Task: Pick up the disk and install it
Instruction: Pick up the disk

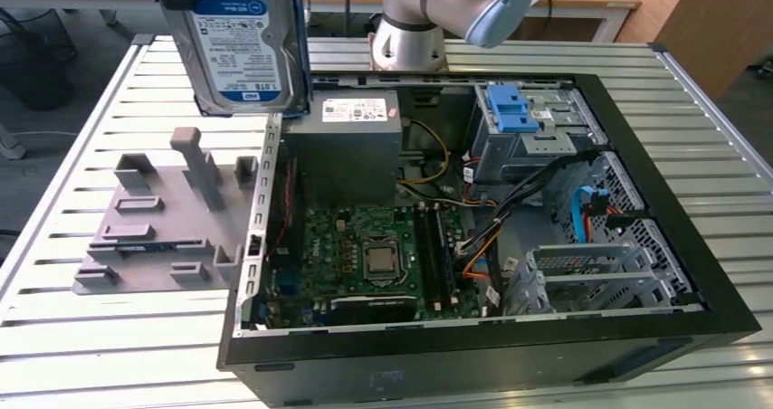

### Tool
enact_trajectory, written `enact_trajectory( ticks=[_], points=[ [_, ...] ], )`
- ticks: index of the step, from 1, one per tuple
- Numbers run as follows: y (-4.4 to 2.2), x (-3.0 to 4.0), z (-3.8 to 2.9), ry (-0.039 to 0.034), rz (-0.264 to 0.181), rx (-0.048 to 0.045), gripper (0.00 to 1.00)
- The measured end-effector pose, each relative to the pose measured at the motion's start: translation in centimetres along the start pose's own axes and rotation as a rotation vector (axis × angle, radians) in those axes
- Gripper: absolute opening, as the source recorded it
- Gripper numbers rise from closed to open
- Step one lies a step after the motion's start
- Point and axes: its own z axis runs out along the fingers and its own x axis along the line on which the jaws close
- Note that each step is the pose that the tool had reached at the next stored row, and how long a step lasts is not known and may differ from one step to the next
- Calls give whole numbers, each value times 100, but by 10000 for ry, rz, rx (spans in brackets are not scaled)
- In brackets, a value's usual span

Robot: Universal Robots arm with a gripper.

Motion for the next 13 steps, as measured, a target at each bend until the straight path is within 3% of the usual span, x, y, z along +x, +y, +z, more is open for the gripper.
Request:
enact_trajectory(
  ticks=[13],
  points=[
    [-233, 44, 6, 0, -2, -35, 36]
  ],
)
